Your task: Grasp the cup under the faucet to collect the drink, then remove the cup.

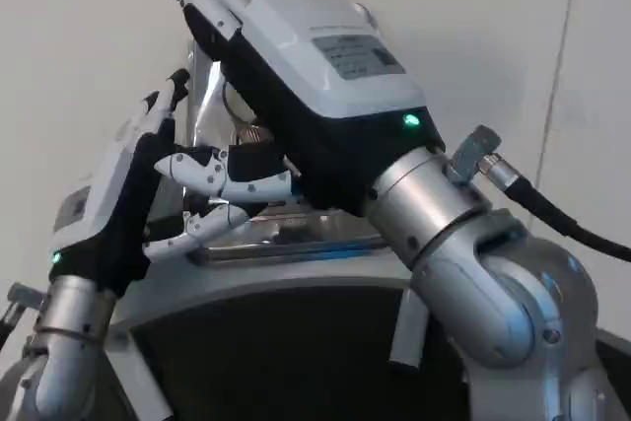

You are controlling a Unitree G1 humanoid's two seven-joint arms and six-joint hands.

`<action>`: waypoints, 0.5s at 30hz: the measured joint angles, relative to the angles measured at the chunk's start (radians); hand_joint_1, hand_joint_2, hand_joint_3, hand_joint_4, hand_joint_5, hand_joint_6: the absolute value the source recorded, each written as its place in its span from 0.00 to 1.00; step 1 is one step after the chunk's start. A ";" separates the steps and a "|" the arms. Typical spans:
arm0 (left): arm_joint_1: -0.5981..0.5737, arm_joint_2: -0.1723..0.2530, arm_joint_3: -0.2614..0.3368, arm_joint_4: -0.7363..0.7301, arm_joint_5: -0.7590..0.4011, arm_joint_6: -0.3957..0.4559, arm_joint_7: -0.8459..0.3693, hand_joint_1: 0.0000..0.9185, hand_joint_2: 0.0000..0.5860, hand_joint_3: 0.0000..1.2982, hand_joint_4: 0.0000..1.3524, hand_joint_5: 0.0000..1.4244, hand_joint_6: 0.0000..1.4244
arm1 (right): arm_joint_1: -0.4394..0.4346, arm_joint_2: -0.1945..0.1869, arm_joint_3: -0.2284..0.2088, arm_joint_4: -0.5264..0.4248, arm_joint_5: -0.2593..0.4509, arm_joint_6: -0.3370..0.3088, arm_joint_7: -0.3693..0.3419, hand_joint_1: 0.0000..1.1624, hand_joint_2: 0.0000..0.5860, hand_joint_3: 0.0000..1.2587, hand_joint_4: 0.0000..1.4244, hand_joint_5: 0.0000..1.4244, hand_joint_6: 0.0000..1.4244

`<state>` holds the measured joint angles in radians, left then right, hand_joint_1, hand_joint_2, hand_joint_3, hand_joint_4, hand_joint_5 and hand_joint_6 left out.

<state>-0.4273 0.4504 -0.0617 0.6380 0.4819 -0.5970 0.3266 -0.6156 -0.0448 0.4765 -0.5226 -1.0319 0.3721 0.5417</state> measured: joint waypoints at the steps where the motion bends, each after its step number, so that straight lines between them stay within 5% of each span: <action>1: -0.006 -0.002 0.000 0.005 -0.001 0.000 0.000 0.33 0.12 0.00 0.00 0.01 0.05 | 0.004 0.000 0.000 0.000 0.000 -0.002 -0.002 0.48 0.59 0.00 0.00 0.00 0.00; 9: -0.019 -0.020 -0.005 0.033 -0.001 -0.013 0.000 0.34 0.12 0.00 0.00 0.03 0.06 | 0.049 0.001 -0.018 -0.036 0.001 -0.006 -0.018 0.53 0.61 0.00 0.00 0.00 0.00; 15: -0.033 -0.024 -0.010 0.045 -0.003 -0.029 0.000 0.33 0.12 0.00 0.00 0.03 0.06 | 0.173 0.002 -0.086 -0.117 0.056 -0.045 -0.130 0.56 0.63 0.00 0.00 0.00 0.00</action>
<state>-0.4605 0.4265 -0.0718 0.6829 0.4790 -0.6264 0.3268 -0.4422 -0.0425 0.3902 -0.6398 -0.9757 0.3267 0.4119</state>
